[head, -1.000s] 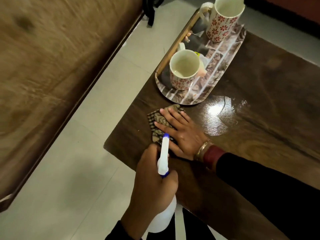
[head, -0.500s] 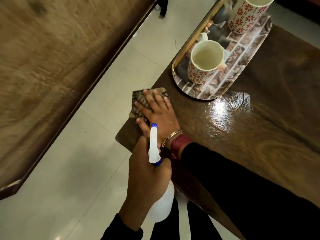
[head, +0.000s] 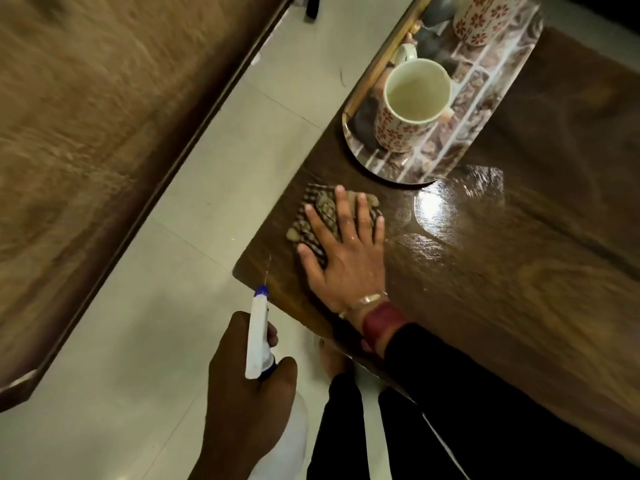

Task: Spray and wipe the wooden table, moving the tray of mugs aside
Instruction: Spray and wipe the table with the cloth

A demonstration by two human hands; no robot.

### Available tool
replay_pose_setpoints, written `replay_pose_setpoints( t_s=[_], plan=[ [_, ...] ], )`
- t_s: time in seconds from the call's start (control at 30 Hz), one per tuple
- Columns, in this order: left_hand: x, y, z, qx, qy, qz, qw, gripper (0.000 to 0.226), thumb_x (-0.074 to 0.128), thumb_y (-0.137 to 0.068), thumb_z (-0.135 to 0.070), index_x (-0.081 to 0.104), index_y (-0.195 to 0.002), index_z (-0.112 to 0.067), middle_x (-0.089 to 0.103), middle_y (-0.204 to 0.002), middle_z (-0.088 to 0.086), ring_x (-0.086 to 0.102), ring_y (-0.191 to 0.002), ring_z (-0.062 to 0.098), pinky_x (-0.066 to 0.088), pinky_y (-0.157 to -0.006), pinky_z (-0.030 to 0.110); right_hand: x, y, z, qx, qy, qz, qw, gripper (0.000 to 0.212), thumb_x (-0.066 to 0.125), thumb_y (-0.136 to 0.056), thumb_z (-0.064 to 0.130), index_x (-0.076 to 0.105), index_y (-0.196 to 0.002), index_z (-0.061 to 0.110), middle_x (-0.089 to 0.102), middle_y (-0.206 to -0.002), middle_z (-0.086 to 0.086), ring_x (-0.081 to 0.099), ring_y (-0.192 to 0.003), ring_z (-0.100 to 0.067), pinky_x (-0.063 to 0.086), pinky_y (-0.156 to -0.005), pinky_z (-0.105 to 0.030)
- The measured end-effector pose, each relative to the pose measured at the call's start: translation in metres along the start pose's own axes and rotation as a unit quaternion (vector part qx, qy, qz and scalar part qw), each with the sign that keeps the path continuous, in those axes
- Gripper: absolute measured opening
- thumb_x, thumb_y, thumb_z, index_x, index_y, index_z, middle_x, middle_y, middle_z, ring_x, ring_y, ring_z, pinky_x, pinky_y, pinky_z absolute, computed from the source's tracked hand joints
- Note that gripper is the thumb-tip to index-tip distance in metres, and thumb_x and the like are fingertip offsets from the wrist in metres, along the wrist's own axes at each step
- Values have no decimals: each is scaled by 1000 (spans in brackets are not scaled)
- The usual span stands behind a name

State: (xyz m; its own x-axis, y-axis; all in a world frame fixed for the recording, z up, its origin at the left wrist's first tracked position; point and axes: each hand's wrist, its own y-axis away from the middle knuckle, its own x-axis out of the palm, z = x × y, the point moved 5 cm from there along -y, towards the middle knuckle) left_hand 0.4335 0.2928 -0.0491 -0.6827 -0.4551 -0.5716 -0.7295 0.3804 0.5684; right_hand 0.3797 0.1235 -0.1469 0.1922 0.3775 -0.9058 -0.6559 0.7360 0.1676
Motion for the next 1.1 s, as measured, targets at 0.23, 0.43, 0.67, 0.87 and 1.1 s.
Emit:
replay_pose_setpoints(
  t_s=[0.23, 0.43, 0.67, 0.87, 1.1],
  plan=[
    [-3, 6, -13, 119, -24, 21, 992, 41, 64, -57, -12, 60, -98, -13, 59, -79, -8, 60, -74, 1, 43, -68, 10, 36, 28, 66, -128, 15, 57, 990, 55, 44, -99, 54, 43, -153, 42, 7, -175, -7, 1, -160, -40, 13, -124, -63],
    [17, 12, -34, 146, -58, 82, 984, 52, 65, -60, -20, 59, -111, -19, 62, -90, -5, 61, -81, 16, 43, -77, 17, 13, 150, -40, -37, 22, 18, 999, 60, 52, -100, 53, 40, -157, 40, 15, -174, -6, 10, -160, -38, 25, -122, -62],
    [60, 35, -39, 178, -74, 152, 969, 48, 84, -73, 1, 58, -107, -21, 60, -87, -15, 64, -85, 4, 52, -73, 6, -34, 249, -175, 148, 16, -15, 989, 62, 45, -97, 57, 42, -156, 35, 13, -174, -8, 9, -160, -40, 27, -118, -69],
    [101, 74, -48, 255, -62, 186, 947, 65, 72, -64, -19, 51, -102, -67, 56, -94, -46, 59, -91, -13, 43, -72, -4, -25, 219, -149, 295, -7, -100, 950, 63, 47, -97, 60, 43, -156, 40, 12, -174, -7, 2, -160, -40, 16, -122, -68],
    [128, 112, -61, 379, -116, 139, 907, 66, 75, -55, -2, 50, -112, -25, 47, -88, -31, 47, -99, -32, 21, -77, -18, -7, 157, -100, 199, -19, -77, 977, 66, 42, -99, 61, 31, -161, 39, 10, -175, -8, 5, -160, -42, 20, -123, -66]
  ],
)
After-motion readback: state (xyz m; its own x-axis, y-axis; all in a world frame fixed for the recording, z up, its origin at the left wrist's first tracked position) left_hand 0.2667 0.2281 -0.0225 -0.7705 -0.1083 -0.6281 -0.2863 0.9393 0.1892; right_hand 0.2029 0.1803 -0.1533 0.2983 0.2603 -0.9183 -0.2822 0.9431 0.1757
